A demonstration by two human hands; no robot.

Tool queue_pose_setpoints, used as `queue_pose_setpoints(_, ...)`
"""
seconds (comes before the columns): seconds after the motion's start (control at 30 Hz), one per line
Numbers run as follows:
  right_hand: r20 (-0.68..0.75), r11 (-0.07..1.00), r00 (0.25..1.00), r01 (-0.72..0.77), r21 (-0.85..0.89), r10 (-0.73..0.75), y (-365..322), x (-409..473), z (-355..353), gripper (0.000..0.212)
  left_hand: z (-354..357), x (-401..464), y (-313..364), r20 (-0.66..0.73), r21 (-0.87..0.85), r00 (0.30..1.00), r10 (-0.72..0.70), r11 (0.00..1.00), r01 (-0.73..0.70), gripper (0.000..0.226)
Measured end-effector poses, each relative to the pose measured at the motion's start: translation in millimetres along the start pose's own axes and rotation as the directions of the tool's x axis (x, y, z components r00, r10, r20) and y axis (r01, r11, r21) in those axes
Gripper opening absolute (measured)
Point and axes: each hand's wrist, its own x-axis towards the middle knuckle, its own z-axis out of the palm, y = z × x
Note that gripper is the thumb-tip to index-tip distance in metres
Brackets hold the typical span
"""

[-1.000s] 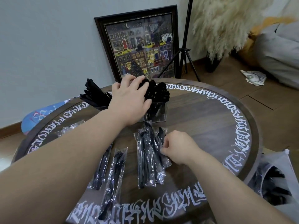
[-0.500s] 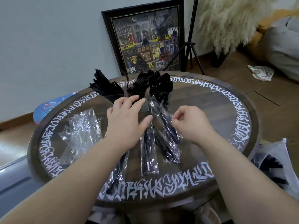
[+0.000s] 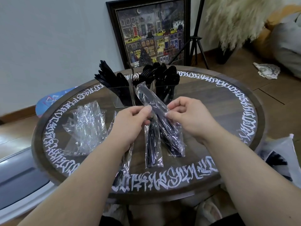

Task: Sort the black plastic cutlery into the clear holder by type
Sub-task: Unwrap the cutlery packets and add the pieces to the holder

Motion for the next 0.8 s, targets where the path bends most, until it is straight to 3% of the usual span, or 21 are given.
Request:
queue_pose_setpoints(0.13,-0.019,0.972,0.991,0.128,-0.198,-0.134,0,2,13,0.014,12,3,0,0.090,-0.158,0.992,-0.089,0.982,0.102,0.030)
queue_pose_setpoints(0.23,0.006,0.937,0.981,0.185,-0.297,-0.192,-1,0,20,0.020,17,4,2,0.086,-0.225,0.991,-0.107,0.966,0.124,0.018)
queue_pose_setpoints(0.33,0.054,0.966,0.990,0.137,-0.218,-0.128,-6,-1,21,0.023,11,7,5,0.064,-0.311,0.990,-0.127,0.940,0.141,0.007)
queue_pose_setpoints(0.47,-0.026,0.989,0.999,0.042,-0.142,-0.046,-3,6,19,0.017,1,9,6,0.066,-0.421,0.995,-0.070,0.903,0.091,0.015)
queue_pose_setpoints(0.57,0.035,0.988,0.999,-0.020,-0.155,0.026,1,9,22,0.020,-7,10,8,0.059,-0.490,0.998,-0.029,0.870,0.054,0.018)
queue_pose_setpoints(0.7,0.003,0.989,1.000,-0.011,-0.145,0.012,-7,6,25,0.022,-12,12,9,0.058,-0.526,0.998,-0.036,0.849,0.061,0.011)
queue_pose_setpoints(0.8,-0.018,0.970,0.999,0.035,-0.241,-0.040,-15,6,25,0.019,-12,11,7,0.112,-0.461,0.990,-0.082,0.878,0.125,0.011)
